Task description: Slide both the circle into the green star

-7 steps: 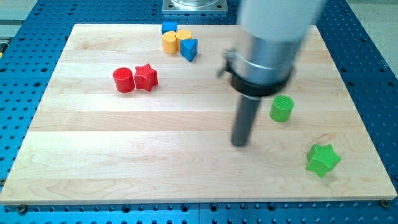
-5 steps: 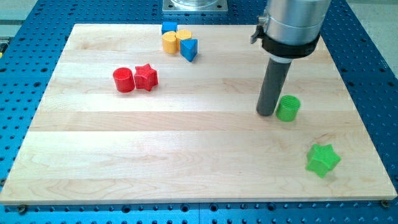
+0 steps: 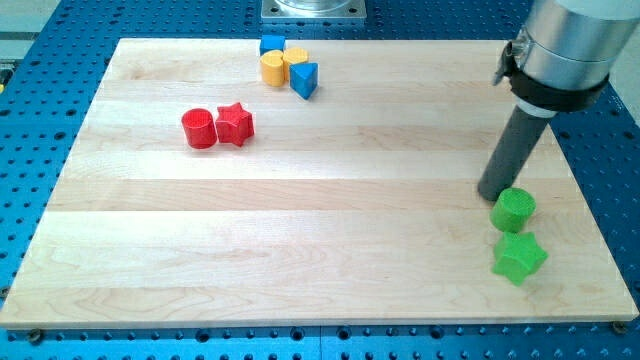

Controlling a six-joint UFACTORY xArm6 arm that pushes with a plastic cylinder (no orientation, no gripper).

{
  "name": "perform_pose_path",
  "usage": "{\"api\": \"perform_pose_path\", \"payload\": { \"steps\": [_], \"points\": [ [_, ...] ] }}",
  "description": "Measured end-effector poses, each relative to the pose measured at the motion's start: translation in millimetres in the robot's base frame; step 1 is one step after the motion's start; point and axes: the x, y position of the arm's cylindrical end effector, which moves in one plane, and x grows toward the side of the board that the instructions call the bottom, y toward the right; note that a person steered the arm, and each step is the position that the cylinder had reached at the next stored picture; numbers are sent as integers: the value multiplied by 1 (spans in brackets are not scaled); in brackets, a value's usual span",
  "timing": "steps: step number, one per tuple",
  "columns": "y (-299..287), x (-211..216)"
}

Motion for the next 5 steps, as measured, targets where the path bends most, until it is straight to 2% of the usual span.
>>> {"api": "perform_pose_path", "payload": {
  "steps": [1, 3, 4, 5],
  "points": [
    [23, -2],
    [-28, 46],
    [-140, 26],
    [-295, 21]
  ]
}}
